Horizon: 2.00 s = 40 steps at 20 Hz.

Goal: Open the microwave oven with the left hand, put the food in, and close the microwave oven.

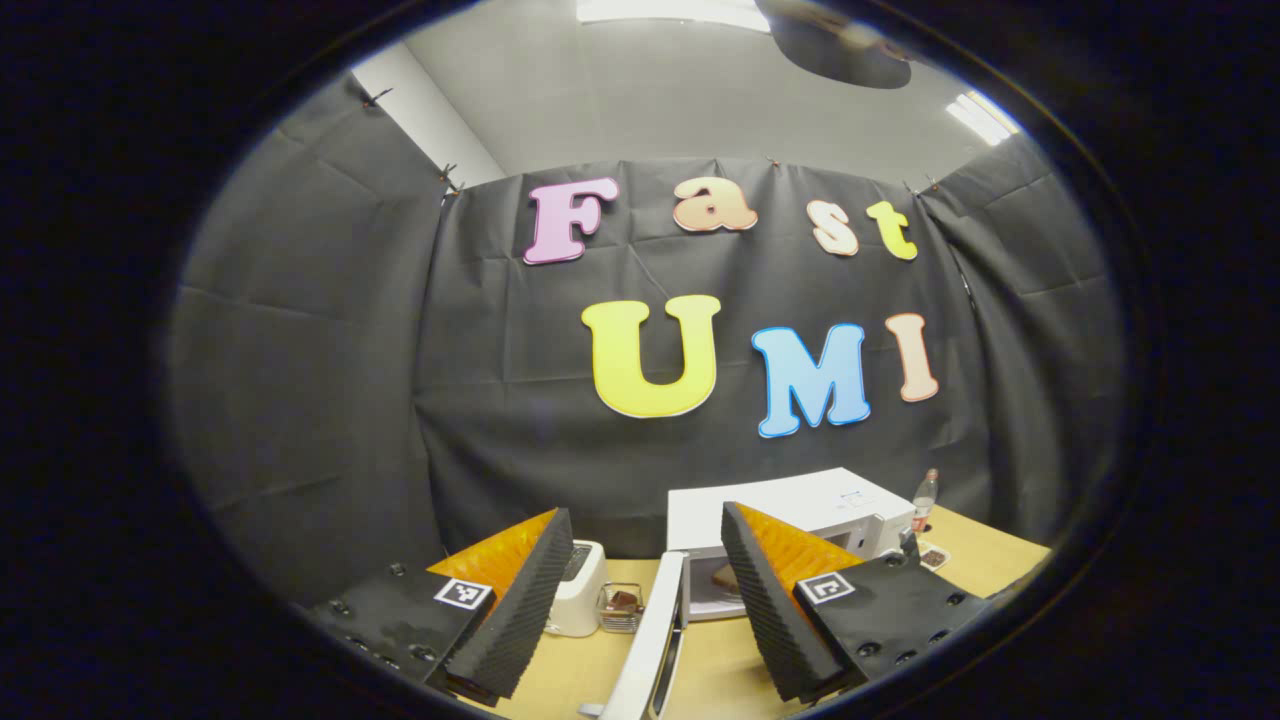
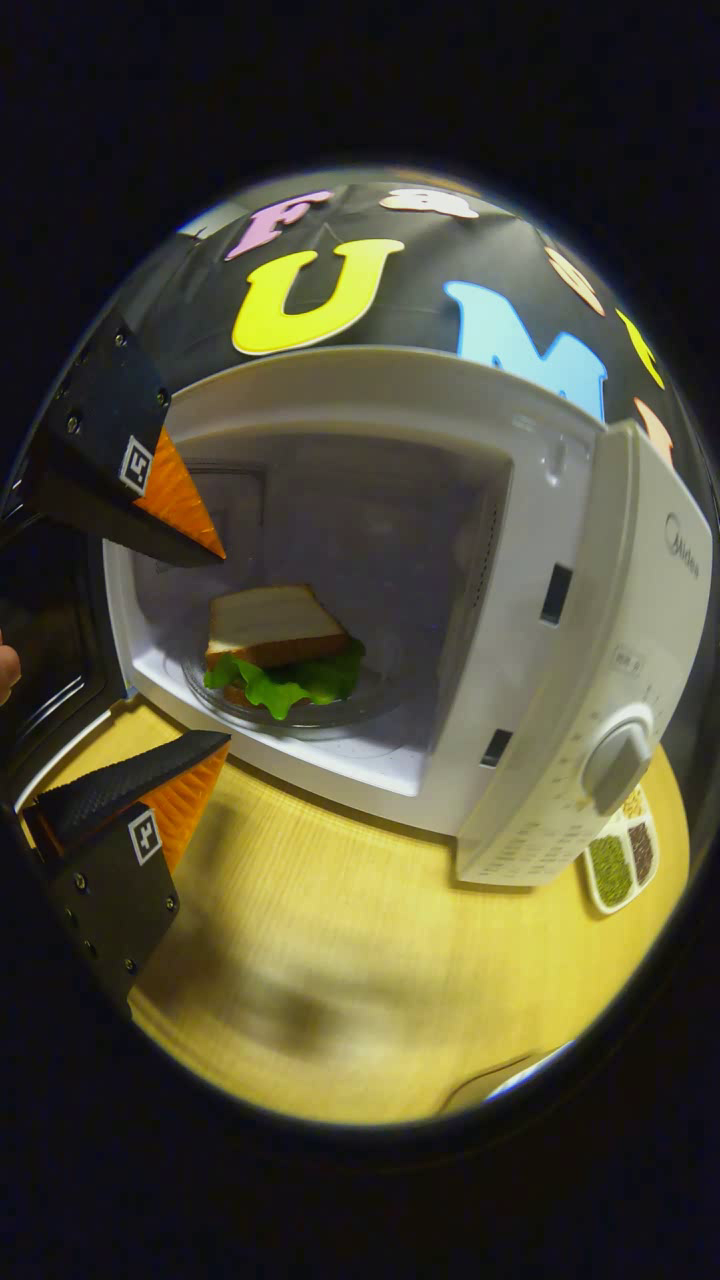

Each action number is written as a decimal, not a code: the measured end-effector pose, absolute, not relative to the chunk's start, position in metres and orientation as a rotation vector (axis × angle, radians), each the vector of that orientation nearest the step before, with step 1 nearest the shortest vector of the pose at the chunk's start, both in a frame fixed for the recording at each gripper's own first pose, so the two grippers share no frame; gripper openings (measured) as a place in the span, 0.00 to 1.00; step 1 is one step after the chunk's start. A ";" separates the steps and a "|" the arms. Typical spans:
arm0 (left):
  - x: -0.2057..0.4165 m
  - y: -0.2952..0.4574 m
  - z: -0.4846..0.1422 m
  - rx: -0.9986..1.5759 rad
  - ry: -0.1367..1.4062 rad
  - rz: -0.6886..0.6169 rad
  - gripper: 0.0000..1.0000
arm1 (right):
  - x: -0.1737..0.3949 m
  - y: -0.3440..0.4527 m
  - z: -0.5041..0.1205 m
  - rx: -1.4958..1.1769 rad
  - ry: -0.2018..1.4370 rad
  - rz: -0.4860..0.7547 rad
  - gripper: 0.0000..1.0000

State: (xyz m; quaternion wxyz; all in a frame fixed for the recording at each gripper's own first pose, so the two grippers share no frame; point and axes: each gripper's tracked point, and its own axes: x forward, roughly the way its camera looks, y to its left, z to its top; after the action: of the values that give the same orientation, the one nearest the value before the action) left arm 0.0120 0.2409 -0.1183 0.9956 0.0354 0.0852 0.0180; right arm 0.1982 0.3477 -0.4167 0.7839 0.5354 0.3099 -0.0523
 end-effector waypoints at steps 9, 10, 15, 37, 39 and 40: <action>0.041 0.189 -0.140 0.029 0.175 -0.070 0.95 | 0.144 0.290 -0.312 0.682 0.541 0.125 0.98; 0.045 0.184 -0.141 0.028 0.174 -0.079 0.93 | 0.140 0.281 -0.300 0.654 0.523 0.132 0.97; 0.048 0.162 -0.139 0.037 0.163 -0.105 0.92 | 0.130 0.222 -0.245 0.473 0.390 0.132 0.97; -0.020 0.235 -0.208 0.119 0.391 -0.049 0.06 | 0.051 0.087 -0.076 0.050 -0.016 0.009 0.97; -0.042 0.283 -0.224 0.180 0.466 0.004 0.07 | 0.049 0.093 -0.084 0.047 0.009 0.026 0.97; -0.054 0.306 -0.231 0.208 0.500 0.032 0.08 | 0.048 0.095 -0.084 0.047 0.016 0.038 0.97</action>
State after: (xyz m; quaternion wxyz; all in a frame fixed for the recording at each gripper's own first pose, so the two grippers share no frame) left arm -0.0538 0.3061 -0.2308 0.9634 0.1029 0.2470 0.0158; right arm 0.0483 0.0955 -0.0836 0.9995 0.0234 0.0080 0.0191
